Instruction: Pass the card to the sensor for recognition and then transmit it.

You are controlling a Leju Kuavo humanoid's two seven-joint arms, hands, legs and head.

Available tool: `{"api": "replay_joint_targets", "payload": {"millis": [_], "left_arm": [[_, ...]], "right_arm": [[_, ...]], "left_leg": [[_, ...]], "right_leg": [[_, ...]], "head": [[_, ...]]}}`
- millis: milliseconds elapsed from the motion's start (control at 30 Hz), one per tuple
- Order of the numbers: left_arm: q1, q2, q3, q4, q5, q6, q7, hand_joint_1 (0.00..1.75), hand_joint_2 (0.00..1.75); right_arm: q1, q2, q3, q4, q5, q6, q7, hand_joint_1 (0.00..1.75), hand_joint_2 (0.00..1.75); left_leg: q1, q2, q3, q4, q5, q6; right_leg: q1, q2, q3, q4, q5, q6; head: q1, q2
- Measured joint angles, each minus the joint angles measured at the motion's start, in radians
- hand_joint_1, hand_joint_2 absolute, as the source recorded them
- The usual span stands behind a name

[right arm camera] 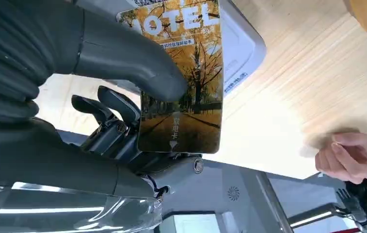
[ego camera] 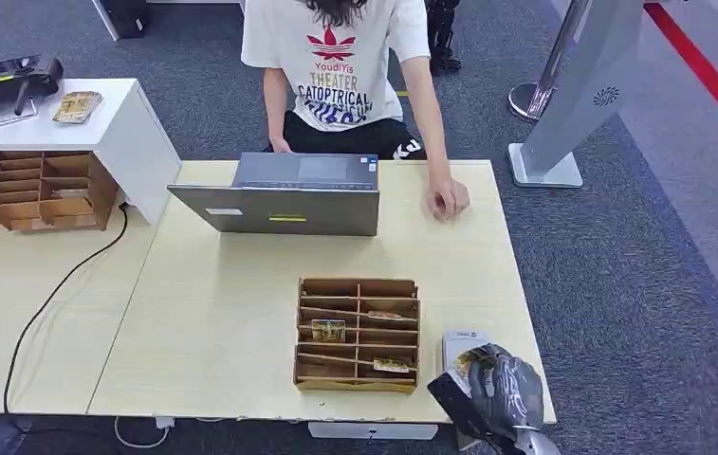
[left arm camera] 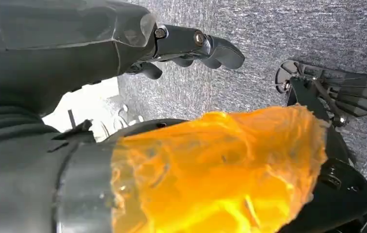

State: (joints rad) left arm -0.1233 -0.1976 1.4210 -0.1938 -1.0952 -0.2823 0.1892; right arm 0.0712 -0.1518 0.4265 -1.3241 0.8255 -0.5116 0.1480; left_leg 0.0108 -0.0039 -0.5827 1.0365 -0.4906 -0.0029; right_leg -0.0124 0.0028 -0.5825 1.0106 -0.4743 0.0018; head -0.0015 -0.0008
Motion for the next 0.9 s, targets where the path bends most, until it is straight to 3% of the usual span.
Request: {"api": "replay_joint_targets", "payload": {"millis": [900], "left_arm": [[0.000, 0.000, 0.000, 0.000, 0.000, 0.000, 0.000, 0.00, 0.00]], "right_arm": [[-0.037, 0.012, 0.002, 0.071, 0.050, 0.012, 0.020, 1.75, 1.75]], "left_leg": [[0.000, 0.000, 0.003, 0.000, 0.000, 0.000]], "right_leg": [[0.000, 0.000, 0.003, 0.000, 0.000, 0.000]], "head": [[0.000, 0.000]]}}
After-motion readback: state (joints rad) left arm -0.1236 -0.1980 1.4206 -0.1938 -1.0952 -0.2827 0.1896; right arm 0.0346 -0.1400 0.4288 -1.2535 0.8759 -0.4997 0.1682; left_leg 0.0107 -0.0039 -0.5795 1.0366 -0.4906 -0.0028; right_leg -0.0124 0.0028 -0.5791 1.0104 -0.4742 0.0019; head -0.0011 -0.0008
